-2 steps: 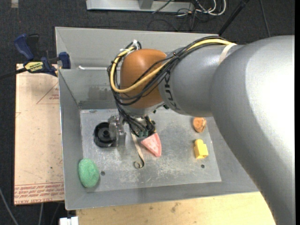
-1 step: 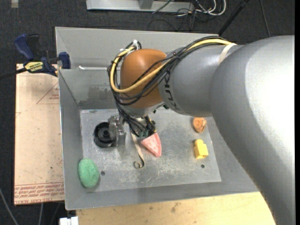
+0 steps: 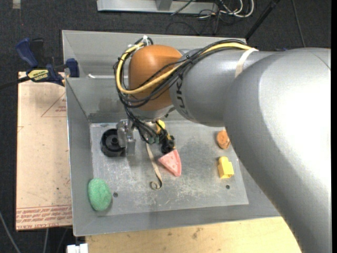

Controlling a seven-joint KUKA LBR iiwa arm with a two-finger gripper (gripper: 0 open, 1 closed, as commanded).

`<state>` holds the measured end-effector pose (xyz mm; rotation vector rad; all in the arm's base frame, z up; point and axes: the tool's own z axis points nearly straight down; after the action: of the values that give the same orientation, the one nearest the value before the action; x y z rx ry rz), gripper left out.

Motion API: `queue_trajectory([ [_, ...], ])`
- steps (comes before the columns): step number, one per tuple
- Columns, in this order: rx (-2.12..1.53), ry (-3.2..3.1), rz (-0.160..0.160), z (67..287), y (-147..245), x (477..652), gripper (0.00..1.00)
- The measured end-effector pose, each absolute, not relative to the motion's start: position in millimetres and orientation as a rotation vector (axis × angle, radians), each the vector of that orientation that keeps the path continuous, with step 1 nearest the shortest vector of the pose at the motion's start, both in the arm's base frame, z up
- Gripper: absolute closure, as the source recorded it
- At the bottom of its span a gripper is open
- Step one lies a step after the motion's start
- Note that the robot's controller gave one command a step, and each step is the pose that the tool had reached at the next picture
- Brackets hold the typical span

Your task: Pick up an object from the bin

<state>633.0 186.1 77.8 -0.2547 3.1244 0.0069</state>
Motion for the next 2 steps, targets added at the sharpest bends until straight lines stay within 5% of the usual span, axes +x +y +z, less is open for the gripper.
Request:
queue_trajectory([
  [1, -0.268, 3.114, 0.014, 77.1, 168.5, 647.8, 1.0],
  [2, -0.195, 3.138, 0.001, 122.1, 167.0, 644.7, 1.0],
])
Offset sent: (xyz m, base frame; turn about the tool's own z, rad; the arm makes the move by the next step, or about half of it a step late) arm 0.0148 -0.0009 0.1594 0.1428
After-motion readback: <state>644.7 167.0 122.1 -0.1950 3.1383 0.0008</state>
